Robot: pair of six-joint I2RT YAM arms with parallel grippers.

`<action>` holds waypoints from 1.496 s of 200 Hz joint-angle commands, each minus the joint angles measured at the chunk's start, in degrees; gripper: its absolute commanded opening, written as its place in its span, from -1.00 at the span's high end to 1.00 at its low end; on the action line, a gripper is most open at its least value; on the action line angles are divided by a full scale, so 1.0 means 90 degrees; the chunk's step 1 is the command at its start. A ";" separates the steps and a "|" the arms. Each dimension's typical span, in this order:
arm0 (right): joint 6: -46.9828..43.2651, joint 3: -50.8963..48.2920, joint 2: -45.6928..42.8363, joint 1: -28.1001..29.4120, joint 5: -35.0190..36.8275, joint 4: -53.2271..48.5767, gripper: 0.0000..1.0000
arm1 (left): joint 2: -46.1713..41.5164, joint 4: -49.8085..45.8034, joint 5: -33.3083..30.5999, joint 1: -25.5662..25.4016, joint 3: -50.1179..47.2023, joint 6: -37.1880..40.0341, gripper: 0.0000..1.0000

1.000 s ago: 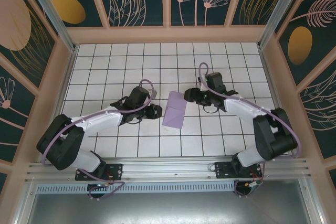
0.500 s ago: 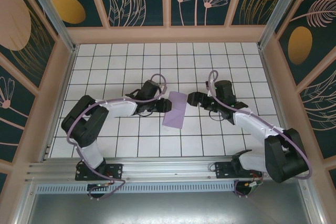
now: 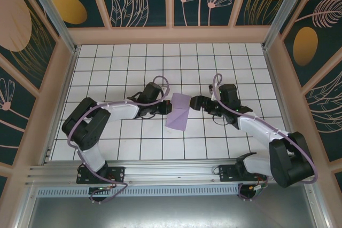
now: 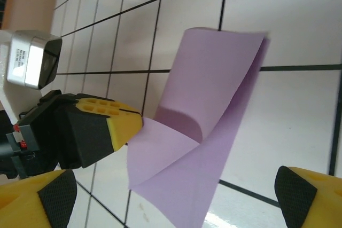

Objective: Fold a paper plane with a square sheet of paper (fold left side to right side)
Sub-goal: Turn over the paper at the center of the table.

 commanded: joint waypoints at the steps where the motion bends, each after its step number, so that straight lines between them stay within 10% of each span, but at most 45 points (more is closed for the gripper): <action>1: 0.0449 -0.0175 0.0253 -0.0025 -0.0625 0.0726 -0.92 | -0.0444 0.0272 -0.0273 0.0029 -0.0198 -0.0026 1.00; 81: 0.0932 0.0322 0.1652 0.0602 -0.0886 0.1404 -0.76 | -0.0502 0.0169 -0.0329 0.0028 -0.0199 0.0067 1.00; 147: 0.1233 0.0793 0.2616 0.0900 -0.0983 0.1864 0.00 | -0.0441 0.0159 -0.0300 0.0032 -0.0155 0.0042 0.92; 179: 0.1247 0.0747 0.2595 0.0821 -0.1046 0.2270 1.00 | -0.0880 0.0092 -0.0930 0.0027 -0.0274 -0.0177 0.29; 236: 0.0452 0.0786 0.1184 0.0114 -0.1795 0.2446 1.00 | -0.2959 0.0163 -0.1701 0.0311 -0.0875 -0.0910 -0.96; 299: 0.0375 0.1745 0.0054 -0.0286 -0.3604 0.3065 1.00 | -0.3902 0.2628 0.0829 0.0437 -0.0981 -0.1489 -0.97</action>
